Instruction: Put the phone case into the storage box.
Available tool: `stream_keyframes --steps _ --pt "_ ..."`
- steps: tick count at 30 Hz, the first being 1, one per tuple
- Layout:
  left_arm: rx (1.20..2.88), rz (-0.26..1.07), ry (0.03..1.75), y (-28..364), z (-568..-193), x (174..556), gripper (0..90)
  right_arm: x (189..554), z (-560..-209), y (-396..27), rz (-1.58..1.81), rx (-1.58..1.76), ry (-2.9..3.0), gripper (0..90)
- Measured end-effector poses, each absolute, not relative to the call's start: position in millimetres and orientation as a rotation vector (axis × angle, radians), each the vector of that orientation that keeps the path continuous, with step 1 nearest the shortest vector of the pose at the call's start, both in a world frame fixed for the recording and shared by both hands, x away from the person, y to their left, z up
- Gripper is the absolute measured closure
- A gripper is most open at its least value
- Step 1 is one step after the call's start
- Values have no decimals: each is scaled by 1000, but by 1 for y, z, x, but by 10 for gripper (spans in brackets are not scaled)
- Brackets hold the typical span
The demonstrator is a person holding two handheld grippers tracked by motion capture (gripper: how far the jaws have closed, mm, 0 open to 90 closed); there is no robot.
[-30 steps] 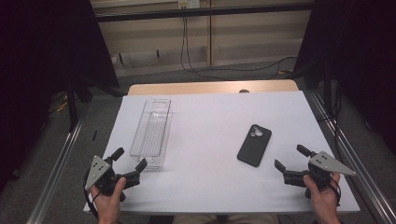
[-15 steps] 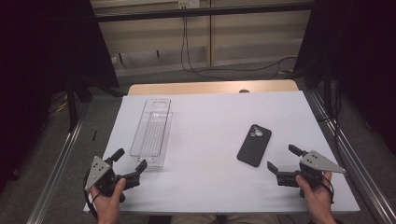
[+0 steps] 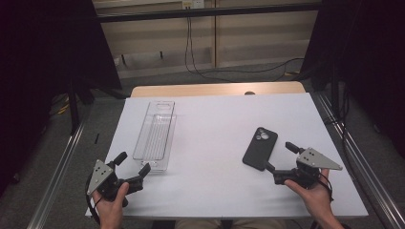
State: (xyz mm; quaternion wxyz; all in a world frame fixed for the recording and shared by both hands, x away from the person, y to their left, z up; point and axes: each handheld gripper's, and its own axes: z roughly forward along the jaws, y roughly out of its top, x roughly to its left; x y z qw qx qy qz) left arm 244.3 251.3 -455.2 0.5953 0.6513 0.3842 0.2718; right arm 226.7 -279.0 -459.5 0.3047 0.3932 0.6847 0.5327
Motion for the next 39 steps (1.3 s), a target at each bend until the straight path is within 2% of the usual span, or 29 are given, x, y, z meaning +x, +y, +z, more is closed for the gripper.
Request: stream_keyframes --steps 39 --pt "1541 608 862 246 -456 244 27 302 -439 -250 1441 978 1814 35"
